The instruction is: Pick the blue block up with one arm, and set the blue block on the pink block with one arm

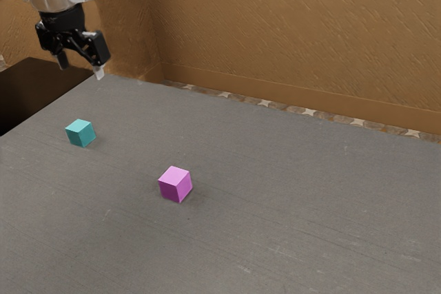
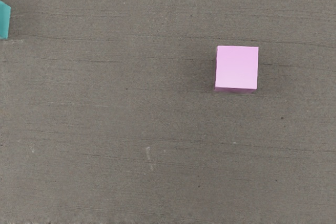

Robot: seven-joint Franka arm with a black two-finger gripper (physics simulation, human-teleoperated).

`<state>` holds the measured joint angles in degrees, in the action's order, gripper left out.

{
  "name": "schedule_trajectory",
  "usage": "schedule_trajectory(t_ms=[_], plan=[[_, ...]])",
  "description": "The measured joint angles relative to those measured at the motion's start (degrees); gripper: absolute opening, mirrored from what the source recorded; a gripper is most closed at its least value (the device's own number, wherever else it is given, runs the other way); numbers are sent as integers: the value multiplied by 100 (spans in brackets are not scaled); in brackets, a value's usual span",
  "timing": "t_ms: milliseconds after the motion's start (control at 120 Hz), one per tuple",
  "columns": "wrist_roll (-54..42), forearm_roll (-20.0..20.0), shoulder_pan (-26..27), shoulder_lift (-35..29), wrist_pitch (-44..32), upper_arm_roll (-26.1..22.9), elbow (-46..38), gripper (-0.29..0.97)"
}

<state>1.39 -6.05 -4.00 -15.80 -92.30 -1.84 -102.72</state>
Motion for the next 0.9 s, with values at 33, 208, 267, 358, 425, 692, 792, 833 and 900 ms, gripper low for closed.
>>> schedule_trajectory(t_ms=[33, 208, 267, 358, 425, 692, 792, 833, 900], plan=[[20, -35, -7, -20, -27, -5, -44, 68], [160, -196, -411, -34, -268, 31, -143, 68], [233, -201, -491, 67, -326, 53, -158, 68], [351, -241, -839, 668, -430, 134, -36, 68], [423, -253, -1081, 1068, -613, 149, 73, 68], [427, -138, -1564, 3719, -1354, 146, 1864, 68], [181, 5, -1785, 4725, -1641, 227, 2708, 68], [58, 82, -1862, 5021, -1749, 237, 2977, 68], [-148, 173, -2039, 5411, -1890, 192, 3349, 68]])
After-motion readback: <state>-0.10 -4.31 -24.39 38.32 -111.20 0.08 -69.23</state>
